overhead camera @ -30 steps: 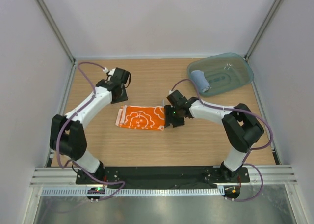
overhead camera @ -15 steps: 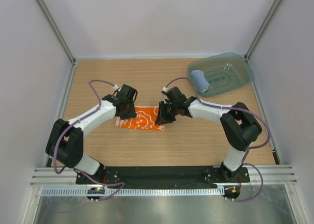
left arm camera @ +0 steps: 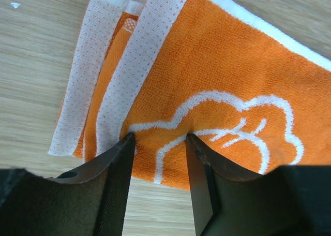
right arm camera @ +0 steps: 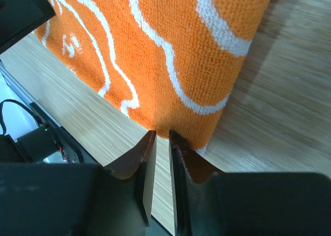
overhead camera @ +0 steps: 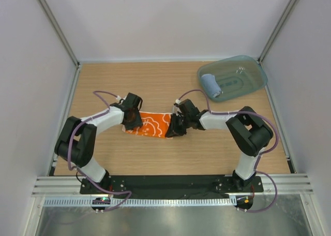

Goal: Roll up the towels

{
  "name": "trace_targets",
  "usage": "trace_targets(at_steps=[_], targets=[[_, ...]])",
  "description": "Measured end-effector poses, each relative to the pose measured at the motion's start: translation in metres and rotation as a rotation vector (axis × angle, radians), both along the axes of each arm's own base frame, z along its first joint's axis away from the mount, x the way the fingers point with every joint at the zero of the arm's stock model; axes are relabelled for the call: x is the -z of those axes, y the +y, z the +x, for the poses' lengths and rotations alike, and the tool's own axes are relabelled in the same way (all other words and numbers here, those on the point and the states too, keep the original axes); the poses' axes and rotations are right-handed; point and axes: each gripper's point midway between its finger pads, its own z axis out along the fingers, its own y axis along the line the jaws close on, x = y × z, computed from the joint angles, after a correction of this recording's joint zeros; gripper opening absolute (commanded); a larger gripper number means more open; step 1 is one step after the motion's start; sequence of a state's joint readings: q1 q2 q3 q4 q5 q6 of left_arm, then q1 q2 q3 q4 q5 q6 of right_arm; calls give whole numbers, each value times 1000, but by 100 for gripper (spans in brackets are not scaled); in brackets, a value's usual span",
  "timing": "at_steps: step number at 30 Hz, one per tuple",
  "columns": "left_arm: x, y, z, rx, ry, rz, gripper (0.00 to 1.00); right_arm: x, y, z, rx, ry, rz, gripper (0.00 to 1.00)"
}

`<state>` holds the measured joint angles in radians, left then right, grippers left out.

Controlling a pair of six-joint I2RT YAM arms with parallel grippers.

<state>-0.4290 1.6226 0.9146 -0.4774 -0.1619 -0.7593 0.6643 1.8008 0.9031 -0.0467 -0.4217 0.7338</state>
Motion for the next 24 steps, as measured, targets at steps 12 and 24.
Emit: trace_targets(at_steps=[12,24], targets=[[-2,4,7,-25,-14,6,54,2,-27,-11,30,13,-96,28],[-13,18,4,11,-11,165,59,-57,-52,3,27,-110,-225,41]])
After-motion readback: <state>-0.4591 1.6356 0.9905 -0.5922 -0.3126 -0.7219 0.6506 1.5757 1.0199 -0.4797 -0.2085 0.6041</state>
